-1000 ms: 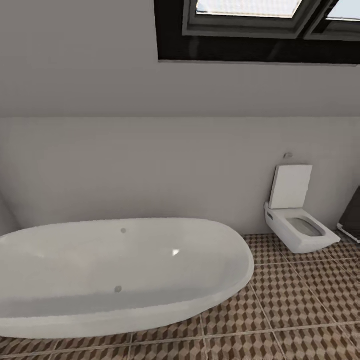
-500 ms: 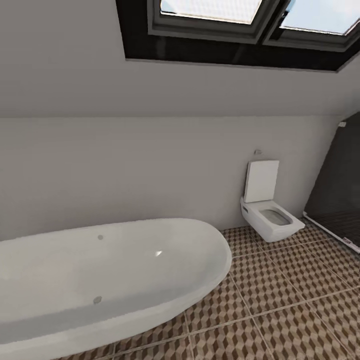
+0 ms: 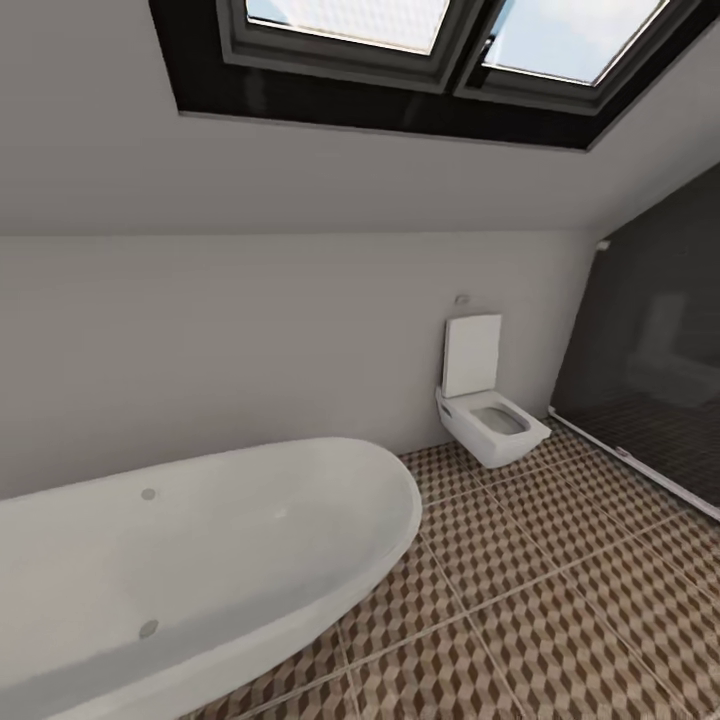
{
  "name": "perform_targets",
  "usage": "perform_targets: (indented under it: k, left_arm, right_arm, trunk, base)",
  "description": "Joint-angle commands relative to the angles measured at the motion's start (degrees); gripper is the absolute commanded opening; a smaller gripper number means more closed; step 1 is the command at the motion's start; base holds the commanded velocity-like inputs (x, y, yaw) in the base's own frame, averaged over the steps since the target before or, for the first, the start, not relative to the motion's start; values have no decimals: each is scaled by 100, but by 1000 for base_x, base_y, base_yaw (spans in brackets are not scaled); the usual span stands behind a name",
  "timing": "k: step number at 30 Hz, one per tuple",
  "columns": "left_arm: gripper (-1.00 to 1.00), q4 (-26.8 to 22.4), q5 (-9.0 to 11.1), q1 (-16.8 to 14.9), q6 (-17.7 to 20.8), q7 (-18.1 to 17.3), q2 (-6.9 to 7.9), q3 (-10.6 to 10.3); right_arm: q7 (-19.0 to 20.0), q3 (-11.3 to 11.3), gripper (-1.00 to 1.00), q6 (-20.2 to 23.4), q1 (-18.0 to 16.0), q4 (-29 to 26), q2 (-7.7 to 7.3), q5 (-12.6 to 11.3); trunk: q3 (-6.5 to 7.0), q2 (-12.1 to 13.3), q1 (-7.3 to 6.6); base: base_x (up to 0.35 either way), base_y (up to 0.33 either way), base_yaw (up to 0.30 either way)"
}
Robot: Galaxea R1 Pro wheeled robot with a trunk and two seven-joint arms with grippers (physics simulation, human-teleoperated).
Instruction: Take the four mousetraps from the cabinet in the bathroom and place them on the bathroom floor. Make sure all four end up on the same floor surface, and ensure that at least two of them are either under or directly next to the same bathroom sink.
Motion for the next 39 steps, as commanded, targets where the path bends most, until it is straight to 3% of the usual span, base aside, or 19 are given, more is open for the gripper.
perform_targets:
  k: [1,39]
  left_arm:
    - [100,3,46,-3,-18,19,-1,-49]
    - [100,3,46,-4,-18,19,-1,-55]
  right_arm:
    - [-11,-46,100,4,-9,13,-1,60]
    - [1,-46,100,14,-9,13,-1,60]
  trunk:
    - [-6,-3,0]
    - [-6,-3,0]
  base:
    - [0,0,-296]
    - [0,0,-296]
